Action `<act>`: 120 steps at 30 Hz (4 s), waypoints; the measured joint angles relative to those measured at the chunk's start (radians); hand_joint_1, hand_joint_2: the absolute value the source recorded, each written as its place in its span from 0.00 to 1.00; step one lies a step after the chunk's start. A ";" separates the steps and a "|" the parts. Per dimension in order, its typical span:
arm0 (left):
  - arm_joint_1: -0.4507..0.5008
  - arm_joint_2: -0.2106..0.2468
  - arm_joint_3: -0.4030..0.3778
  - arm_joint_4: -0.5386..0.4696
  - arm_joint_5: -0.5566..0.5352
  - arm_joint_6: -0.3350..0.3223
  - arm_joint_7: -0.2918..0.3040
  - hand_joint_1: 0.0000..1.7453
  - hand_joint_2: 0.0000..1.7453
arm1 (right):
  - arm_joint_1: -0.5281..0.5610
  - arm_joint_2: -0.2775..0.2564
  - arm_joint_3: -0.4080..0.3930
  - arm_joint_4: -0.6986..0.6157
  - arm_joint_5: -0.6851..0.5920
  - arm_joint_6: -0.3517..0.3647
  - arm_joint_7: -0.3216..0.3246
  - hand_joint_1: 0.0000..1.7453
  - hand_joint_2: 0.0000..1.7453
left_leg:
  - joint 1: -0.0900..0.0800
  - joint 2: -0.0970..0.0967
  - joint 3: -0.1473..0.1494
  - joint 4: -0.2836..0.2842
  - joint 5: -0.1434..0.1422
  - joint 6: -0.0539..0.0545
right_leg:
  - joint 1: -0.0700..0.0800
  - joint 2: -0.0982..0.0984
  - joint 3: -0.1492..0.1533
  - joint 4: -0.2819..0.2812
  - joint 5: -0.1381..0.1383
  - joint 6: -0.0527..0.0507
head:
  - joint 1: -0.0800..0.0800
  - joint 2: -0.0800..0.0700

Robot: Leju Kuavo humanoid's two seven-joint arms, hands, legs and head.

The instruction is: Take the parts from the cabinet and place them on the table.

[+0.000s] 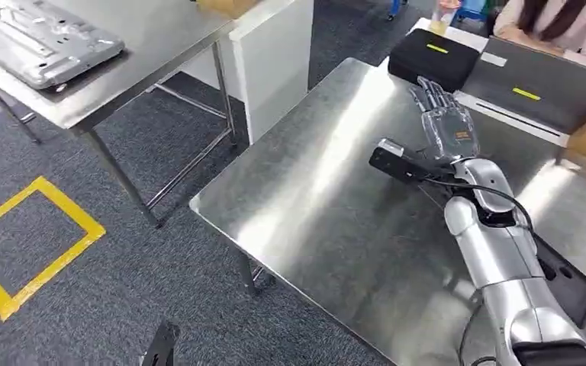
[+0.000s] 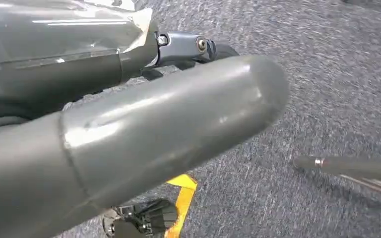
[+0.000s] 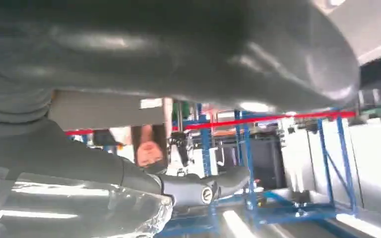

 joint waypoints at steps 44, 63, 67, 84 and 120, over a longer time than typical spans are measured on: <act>0.008 -0.004 0.011 0.000 -0.033 -0.014 0.046 0.00 0.00 | 0.028 -0.002 0.008 0.013 0.027 0.012 0.012 0.00 0.00 | 0.004 -0.098 -0.049 0.035 0.007 -0.035 | -0.004 0.049 0.105 -0.228 0.085 0.016 | -0.004 0.000; 0.007 0.000 0.012 -0.001 -0.033 -0.015 0.056 0.00 0.00 | 0.034 -0.006 0.002 0.016 0.026 0.013 0.006 0.00 0.00 | 0.001 -0.025 -0.034 0.004 0.027 -0.011 | 0.006 0.005 -0.013 0.069 -0.057 -0.007 | -0.005 0.000; 0.007 -0.001 0.013 -0.001 -0.033 -0.015 0.056 0.00 0.00 | 0.034 -0.007 0.002 0.016 0.026 0.013 0.006 0.00 0.00 | 0.008 -0.074 -0.037 0.022 0.017 -0.026 | -0.017 0.038 0.110 -0.206 0.068 0.045 | -0.004 0.000; 0.007 0.003 0.012 -0.001 -0.047 -0.006 0.069 0.00 0.00 | 0.020 0.009 0.009 0.024 0.032 0.003 -0.007 0.00 0.00 | -0.014 0.080 -0.064 0.047 0.012 -0.033 | 0.022 -0.078 0.152 -0.227 0.041 -0.024 | -0.016 0.000; 0.010 -0.007 0.014 -0.002 -0.066 -0.011 0.108 0.00 0.00 | 0.034 -0.009 0.017 0.029 0.027 -0.009 -0.018 0.00 0.00 | -0.002 0.021 -0.040 0.020 0.022 -0.012 | 0.016 -0.025 0.123 -0.169 0.015 -0.009 | -0.014 0.000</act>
